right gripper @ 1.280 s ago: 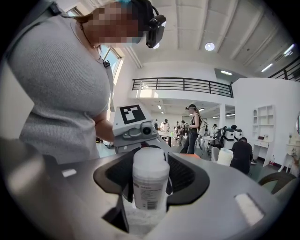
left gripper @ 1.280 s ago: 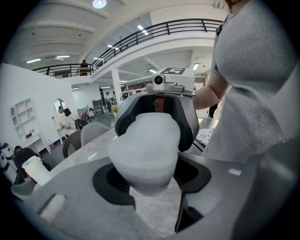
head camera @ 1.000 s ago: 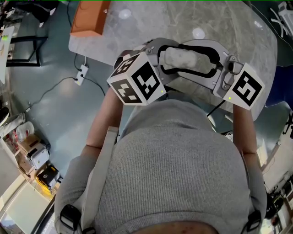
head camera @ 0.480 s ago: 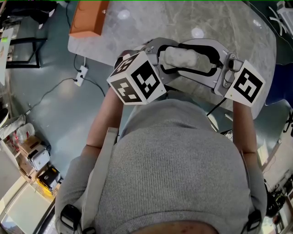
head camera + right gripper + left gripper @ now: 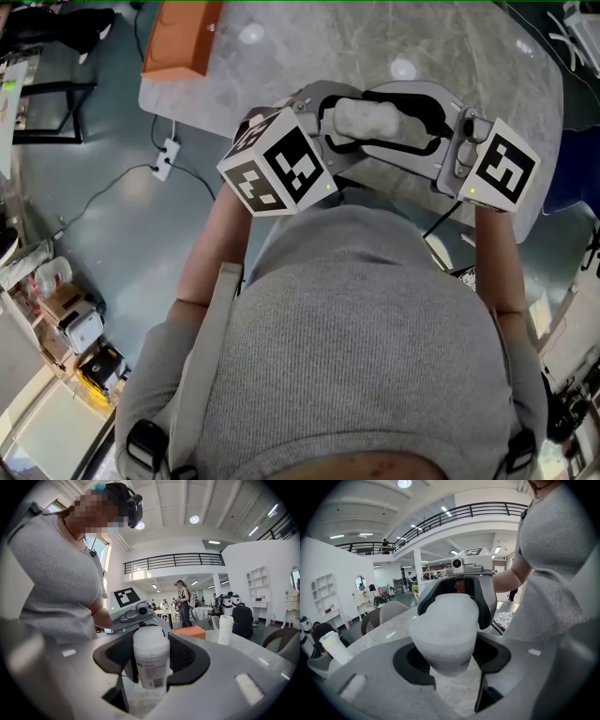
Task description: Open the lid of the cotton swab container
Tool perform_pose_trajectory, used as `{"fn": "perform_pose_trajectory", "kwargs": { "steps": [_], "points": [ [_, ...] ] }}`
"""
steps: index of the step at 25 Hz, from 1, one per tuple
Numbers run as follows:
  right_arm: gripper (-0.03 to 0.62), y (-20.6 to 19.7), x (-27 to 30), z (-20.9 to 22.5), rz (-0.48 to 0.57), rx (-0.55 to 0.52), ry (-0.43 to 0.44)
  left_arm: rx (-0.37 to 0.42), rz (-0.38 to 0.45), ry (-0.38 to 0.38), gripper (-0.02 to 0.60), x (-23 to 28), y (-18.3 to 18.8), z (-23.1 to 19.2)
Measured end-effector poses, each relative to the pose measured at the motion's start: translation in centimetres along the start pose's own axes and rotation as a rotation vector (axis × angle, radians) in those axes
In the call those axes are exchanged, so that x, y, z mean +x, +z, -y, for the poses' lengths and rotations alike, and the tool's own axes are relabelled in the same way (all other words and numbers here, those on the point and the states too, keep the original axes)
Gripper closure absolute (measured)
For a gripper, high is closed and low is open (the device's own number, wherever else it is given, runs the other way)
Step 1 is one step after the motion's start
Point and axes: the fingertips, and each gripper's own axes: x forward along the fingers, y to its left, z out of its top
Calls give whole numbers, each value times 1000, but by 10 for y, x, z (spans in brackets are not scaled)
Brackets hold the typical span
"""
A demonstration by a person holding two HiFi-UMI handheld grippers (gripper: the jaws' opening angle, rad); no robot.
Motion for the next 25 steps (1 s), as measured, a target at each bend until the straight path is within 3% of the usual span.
{"fn": "perform_pose_trajectory", "kwargs": {
  "steps": [9,25],
  "points": [
    [364,-3,-2,0,7,-1,28,18,-19,-6,344,0,-2,2],
    [356,-7,-4,8,30,169,64,-2,-7,-16,345,4,-2,1]
  ]
}}
